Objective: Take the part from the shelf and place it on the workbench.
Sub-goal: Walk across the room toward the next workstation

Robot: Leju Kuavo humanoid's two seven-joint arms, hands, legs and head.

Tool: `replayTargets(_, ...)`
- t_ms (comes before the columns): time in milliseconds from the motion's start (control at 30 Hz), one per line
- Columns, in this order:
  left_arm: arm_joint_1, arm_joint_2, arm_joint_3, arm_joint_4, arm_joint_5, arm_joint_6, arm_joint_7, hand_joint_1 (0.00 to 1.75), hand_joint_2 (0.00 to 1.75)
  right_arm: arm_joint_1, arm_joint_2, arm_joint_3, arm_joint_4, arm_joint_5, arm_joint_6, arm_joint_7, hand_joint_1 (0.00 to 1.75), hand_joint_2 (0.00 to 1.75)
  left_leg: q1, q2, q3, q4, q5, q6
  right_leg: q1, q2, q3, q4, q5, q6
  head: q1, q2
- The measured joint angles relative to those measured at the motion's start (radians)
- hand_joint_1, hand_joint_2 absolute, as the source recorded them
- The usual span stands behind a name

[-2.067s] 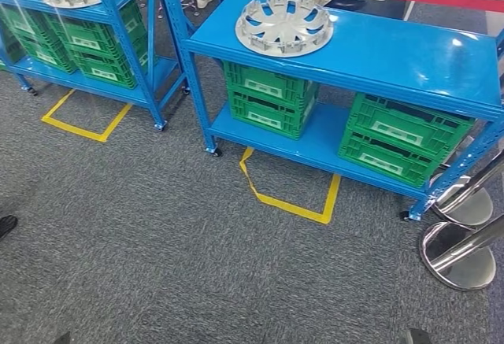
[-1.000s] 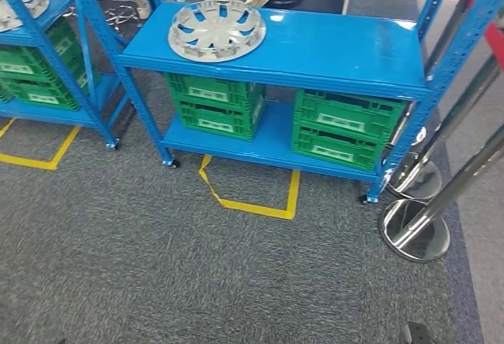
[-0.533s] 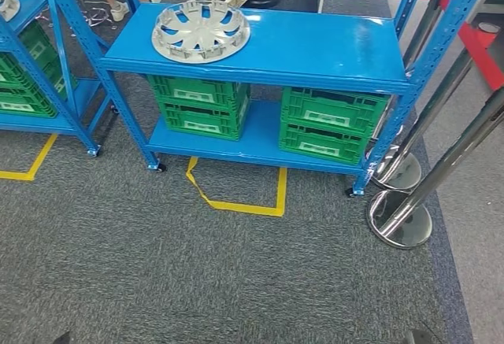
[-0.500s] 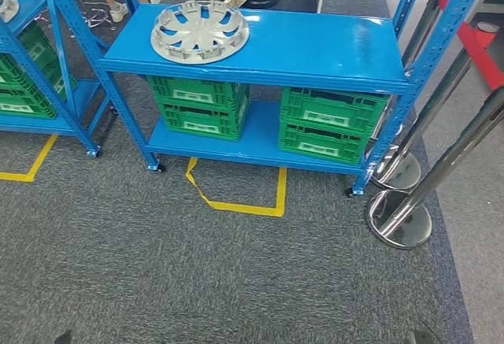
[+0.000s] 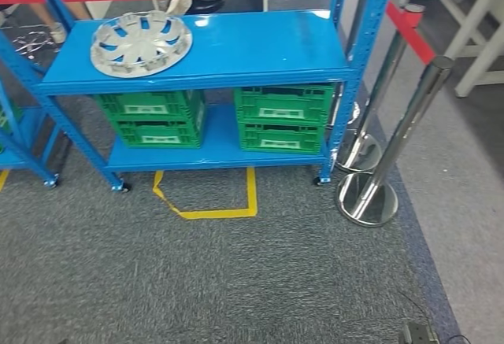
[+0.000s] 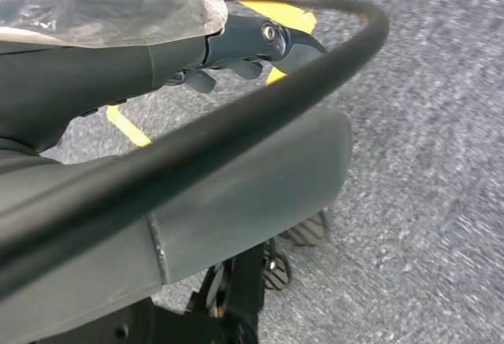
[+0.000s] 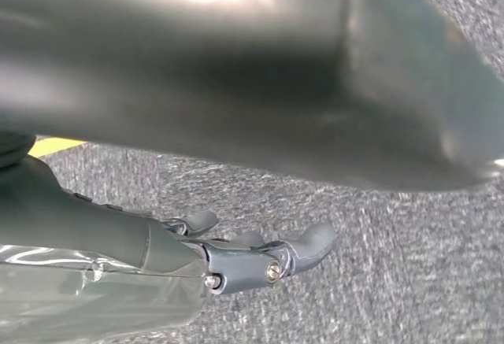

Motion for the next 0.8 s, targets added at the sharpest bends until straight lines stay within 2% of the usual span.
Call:
replayTargets(33, -0.002, 0.0, 0.0, 0.0, 0.0, 0.0, 0.0, 0.0, 0.87, 0.0, 0.0, 0.0, 0.0, -0.001, -0.002, 0.002, 0.0, 0.0, 0.001, -0.007, 0.024, -0.06, 0.022, 0.002, 0.001, 0.006, -0.001, 0.001, -0.001, 0.005, -0.004, 0.0)
replayTargets(67, -0.004, 0.0, 0.001, 0.0, 0.0, 0.0, 0.0, 0.0, 1.31, 0.0, -0.001, 0.0, 0.0, -0.003, -0.004, 0.004, 0.0, 0.0, 0.002, -0.012, 0.037, -0.096, 0.032, 0.005, 0.003, 0.01, -0.004, 0.004, -0.005, 0.009, -0.006, 0.0)
replayTargets(100, -0.005, -0.001, 0.001, 0.0, 0.0, 0.0, 0.0, 0.0, 1.75, 0.002, -0.001, 0.0, 0.0, -0.006, -0.007, 0.007, 0.0, 0.0, 0.002, -0.015, 0.04, -0.109, 0.03, 0.008, 0.005, 0.013, -0.006, 0.006, -0.009, 0.004, -0.004, 0.0)
replayTargets(200, -0.006, -0.003, 0.002, 0.0, -0.002, -0.002, 0.0, 0.0, 1.75, 0.007, -0.003, 0.0, 0.0, -0.015, -0.01, 0.015, 0.0, 0.0, -0.002, -0.014, 0.042, -0.113, 0.029, 0.012, 0.004, 0.013, -0.006, 0.005, -0.012, -0.015, 0.011, 0.0)
replayTargets(233, -0.006, -0.003, 0.003, 0.0, -0.003, -0.003, 0.0, 0.0, 1.75, 0.008, -0.003, 0.0, 0.0, -0.018, -0.01, 0.017, 0.0, 0.0, -0.004, -0.014, 0.043, -0.113, 0.029, 0.015, 0.003, 0.013, -0.004, 0.004, -0.01, -0.013, 0.015, 0.0)
replayTargets(367, -0.005, -0.001, 0.005, 0.0, -0.011, -0.009, 0.005, 0.0, 1.75, 0.008, -0.003, 0.0, 0.0, -0.026, -0.012, 0.023, 0.0, 1.75, -0.01, -0.014, 0.043, -0.112, 0.027, 0.024, -0.002, 0.012, 0.0, -0.003, -0.008, 0.002, 0.027, 0.0)
replayTargets(400, -0.005, -0.001, 0.005, 0.0, -0.014, -0.009, 0.01, 0.0, 1.75, 0.008, -0.003, 0.0, 0.0, -0.027, -0.013, 0.025, 0.0, 1.75, -0.01, -0.014, 0.043, -0.111, 0.027, 0.025, -0.002, 0.012, 0.001, -0.005, -0.008, 0.006, 0.029, 0.0)
replayTargets(433, -0.004, -0.001, 0.006, 0.0, -0.02, -0.01, 0.015, 0.0, 1.31, 0.009, -0.003, 0.0, 0.0, -0.025, -0.014, 0.028, 0.0, 1.75, -0.01, -0.014, 0.043, -0.111, 0.026, 0.026, -0.003, 0.012, 0.001, -0.006, -0.008, 0.011, 0.032, 0.0)
replayTargets(533, 0.005, -0.007, 0.022, -0.001, -0.074, -0.014, 0.027, 0.0, 0.0, 0.018, -0.002, 0.0, -0.001, -0.005, -0.011, 0.047, 0.0, 0.44, -0.011, -0.015, 0.045, -0.111, 0.024, 0.029, -0.004, 0.012, 0.003, -0.007, -0.009, 0.023, 0.036, 0.0)
replayTargets(567, 0.01, -0.009, 0.03, -0.002, -0.102, -0.018, 0.03, 0.0, 0.0, 0.023, -0.002, -0.001, -0.001, 0.005, -0.01, 0.054, 0.0, 0.0, -0.011, -0.015, 0.045, -0.11, 0.024, 0.029, -0.005, 0.012, 0.004, -0.008, -0.009, 0.025, 0.036, 0.0)
replayTargets(800, 0.046, -0.033, 0.101, -0.012, -0.316, -0.048, 0.045, 0.0, 0.0, 0.053, 0.007, -0.008, -0.013, 0.078, -0.003, 0.095, 0.0, 0.0, -0.01, -0.015, 0.047, -0.111, 0.023, 0.029, -0.001, 0.012, 0.004, -0.008, -0.011, 0.028, 0.034, 0.0)
